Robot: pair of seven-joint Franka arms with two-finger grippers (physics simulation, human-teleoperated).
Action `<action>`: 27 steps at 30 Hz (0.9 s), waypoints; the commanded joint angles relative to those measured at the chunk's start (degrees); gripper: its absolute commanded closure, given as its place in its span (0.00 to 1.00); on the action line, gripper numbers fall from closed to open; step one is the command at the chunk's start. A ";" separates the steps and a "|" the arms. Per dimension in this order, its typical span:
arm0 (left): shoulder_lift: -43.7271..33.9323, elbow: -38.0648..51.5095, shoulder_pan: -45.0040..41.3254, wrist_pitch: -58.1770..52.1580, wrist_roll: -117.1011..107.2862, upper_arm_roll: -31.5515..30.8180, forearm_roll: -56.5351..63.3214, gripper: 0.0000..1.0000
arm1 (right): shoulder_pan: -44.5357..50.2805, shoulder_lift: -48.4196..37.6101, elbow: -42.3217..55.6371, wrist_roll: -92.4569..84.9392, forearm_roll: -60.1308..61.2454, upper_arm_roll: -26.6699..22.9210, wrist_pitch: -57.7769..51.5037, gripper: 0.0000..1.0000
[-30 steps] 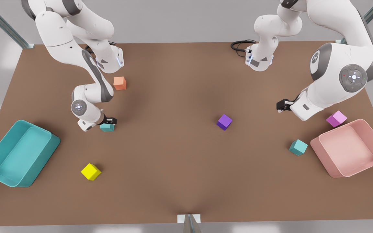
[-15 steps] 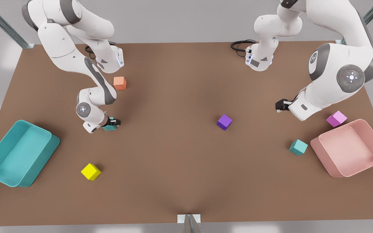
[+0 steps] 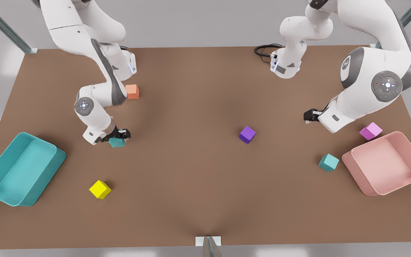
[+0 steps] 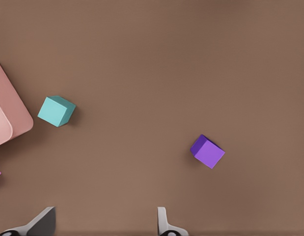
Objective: Stack the two blue cubes on top of each other
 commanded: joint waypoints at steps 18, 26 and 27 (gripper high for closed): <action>13.60 -7.08 11.98 23.49 43.32 -0.68 6.54 0.00 | 48.29 45.48 69.73 7.29 1.44 -12.52 -20.14 0.69; 17.47 -7.17 12.60 25.51 47.01 -0.59 6.71 0.00 | 51.80 53.13 69.64 9.84 1.35 -13.06 -11.97 0.68; 17.64 -7.17 12.68 25.60 47.10 -0.50 6.80 0.00 | 51.98 53.48 69.64 9.84 1.26 -13.14 -11.88 0.67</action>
